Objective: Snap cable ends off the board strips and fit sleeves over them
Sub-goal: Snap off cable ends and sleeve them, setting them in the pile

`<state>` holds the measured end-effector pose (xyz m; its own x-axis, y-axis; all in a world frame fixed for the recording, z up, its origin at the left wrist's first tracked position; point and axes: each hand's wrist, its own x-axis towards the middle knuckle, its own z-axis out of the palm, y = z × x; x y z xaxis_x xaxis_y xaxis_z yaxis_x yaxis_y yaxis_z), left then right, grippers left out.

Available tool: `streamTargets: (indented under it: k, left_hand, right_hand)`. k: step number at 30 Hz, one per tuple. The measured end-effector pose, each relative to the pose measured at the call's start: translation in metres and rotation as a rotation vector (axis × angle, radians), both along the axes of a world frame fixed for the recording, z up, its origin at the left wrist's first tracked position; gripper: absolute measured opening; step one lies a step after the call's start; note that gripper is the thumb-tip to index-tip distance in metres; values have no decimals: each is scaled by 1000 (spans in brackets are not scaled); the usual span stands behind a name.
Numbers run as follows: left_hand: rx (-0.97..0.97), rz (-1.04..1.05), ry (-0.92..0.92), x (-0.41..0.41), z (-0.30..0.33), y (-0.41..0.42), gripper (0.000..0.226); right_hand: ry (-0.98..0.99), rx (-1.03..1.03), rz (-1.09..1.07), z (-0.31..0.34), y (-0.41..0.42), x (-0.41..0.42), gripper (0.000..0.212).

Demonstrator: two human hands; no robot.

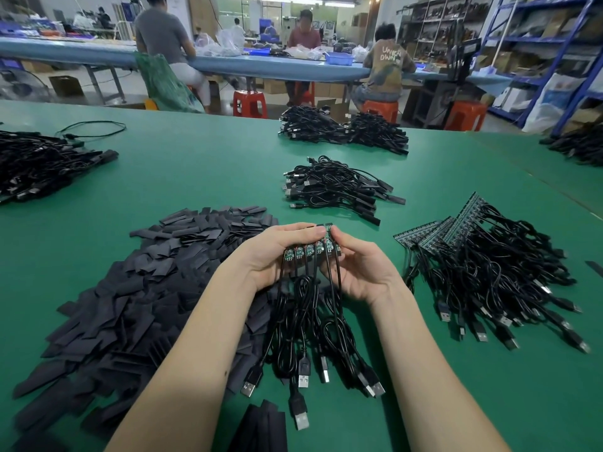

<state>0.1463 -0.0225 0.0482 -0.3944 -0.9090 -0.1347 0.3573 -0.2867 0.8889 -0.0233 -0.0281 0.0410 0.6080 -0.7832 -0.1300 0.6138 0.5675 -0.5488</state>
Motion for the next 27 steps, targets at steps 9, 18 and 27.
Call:
streamTargets:
  k: [9, 18, 27]
  left_hand:
    - [20, -22, 42, 1, 2, 0, 29]
    - [-393, 301, -967, 14, 10, -6, 25]
    - [-246, 140, -495, -8, 13, 0, 16]
  right_hand:
    - [21, -24, 2, -5, -5, -2, 26]
    - [627, -219, -191, 11, -11, -17, 32]
    - [654, -198, -253, 16, -14, -8, 7]
